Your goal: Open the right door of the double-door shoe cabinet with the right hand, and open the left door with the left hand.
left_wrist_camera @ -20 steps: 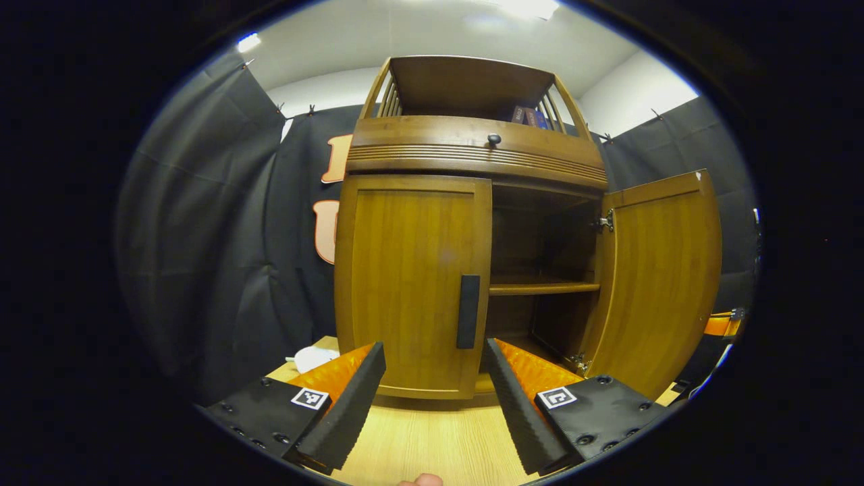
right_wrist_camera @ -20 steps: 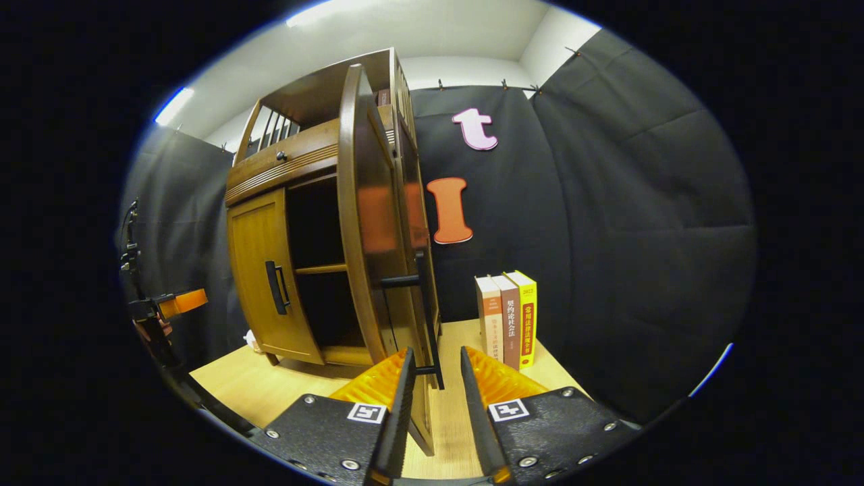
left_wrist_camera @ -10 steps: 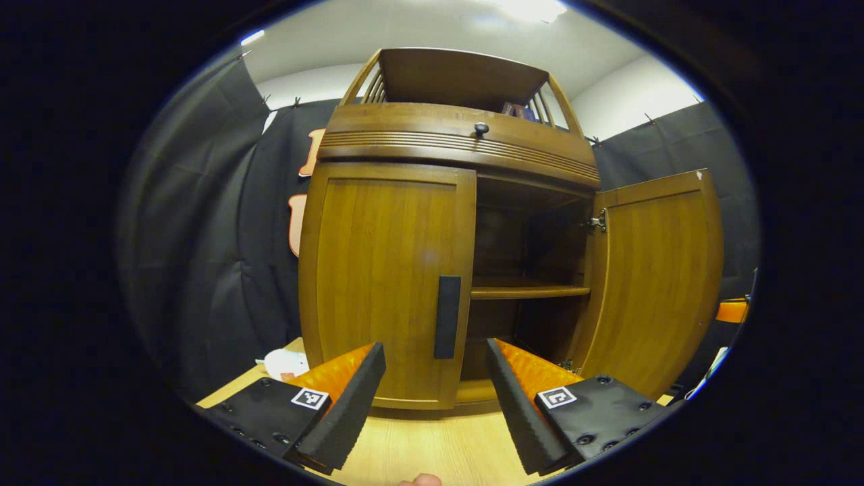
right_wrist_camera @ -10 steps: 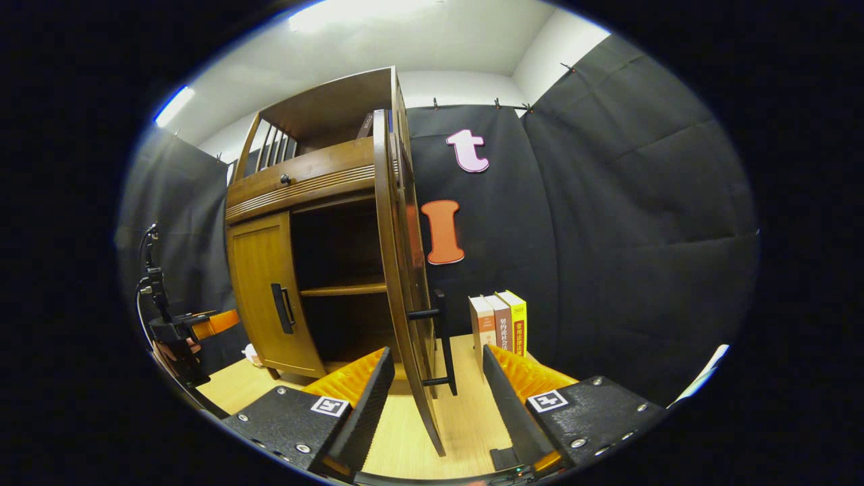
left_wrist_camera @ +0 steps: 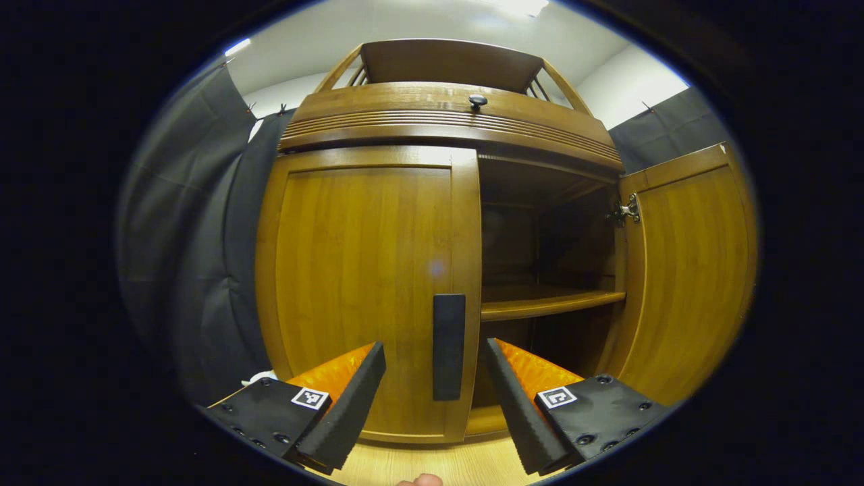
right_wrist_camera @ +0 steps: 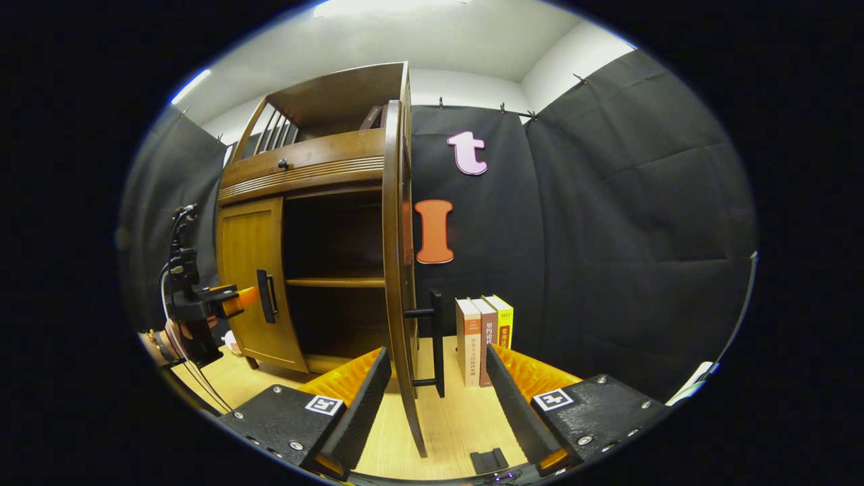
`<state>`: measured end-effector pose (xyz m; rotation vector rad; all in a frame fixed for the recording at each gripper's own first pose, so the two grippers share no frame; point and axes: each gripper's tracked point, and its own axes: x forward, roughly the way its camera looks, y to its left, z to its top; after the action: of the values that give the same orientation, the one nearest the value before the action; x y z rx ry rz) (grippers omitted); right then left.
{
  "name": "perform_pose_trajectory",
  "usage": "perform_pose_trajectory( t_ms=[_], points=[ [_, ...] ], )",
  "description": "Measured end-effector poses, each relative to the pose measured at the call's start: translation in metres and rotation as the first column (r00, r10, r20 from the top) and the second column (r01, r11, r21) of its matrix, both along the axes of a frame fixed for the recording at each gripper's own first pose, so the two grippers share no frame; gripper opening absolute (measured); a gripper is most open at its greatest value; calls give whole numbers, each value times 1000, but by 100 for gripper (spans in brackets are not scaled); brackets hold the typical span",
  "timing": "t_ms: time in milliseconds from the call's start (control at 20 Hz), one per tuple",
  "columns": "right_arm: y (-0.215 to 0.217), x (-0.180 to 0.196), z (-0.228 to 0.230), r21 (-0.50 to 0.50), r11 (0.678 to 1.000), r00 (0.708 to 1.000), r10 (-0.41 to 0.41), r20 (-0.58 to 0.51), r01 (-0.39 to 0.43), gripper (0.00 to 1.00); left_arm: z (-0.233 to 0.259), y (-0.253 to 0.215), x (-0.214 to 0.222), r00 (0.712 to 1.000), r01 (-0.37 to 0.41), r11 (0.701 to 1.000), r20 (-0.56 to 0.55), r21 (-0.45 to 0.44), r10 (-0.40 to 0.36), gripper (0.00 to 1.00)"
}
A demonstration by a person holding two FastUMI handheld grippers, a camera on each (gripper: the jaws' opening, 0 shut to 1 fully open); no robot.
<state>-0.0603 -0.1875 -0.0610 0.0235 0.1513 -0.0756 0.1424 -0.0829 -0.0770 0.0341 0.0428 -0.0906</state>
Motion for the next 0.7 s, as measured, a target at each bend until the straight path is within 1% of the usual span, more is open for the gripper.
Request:
perform_pose_trajectory(
  t_ms=[150, 250, 400, 450, 500, 550, 650, 700],
  points=[
    [4, 5, 13, 10, 1000, 999, -6, 36, 5, 87, 0, 2, 19, 1000, -12, 1000, 18, -5, 12, 97],
    [7, 9, 12, 18, 1000, 999, -1, 34, 0, 87, -6, 2, 27, 1000, -12, 1000, 4, -12, 12, 98],
    [7, 13, 11, 6, 1000, 1000, 3, 29, -3, 87, -8, 3, 42, 1000, -10, 1000, 14, -5, 10, 98],
    [9, 14, 12, 4, 1000, 1000, 7, 31, -7, 94, -8, 4, 46, 1000, -11, 1000, 16, -8, 11, 98],
    [11, 15, 13, 2, 1000, 999, 10, 35, -10, 94, -11, 4, 49, 1000, -12, 1000, 13, -12, 12, 97],
    [12, 16, 14, -2, 1000, 999, 12, 37, -12, 87, -13, 5, 53, 1000, -17, 1000, 4, -17, 17, 97],
    [12, 17, 17, -9, 1000, 999, 13, 48, -13, 87, -16, 9, 59, 1000, -31, 999, -3, -24, 31, 97],
    [12, 17, 19, -13, 1000, 999, 11, 51, -10, 94, -18, 10, 63, 1000, -29, 999, -5, -24, 29, 91]
  ],
)
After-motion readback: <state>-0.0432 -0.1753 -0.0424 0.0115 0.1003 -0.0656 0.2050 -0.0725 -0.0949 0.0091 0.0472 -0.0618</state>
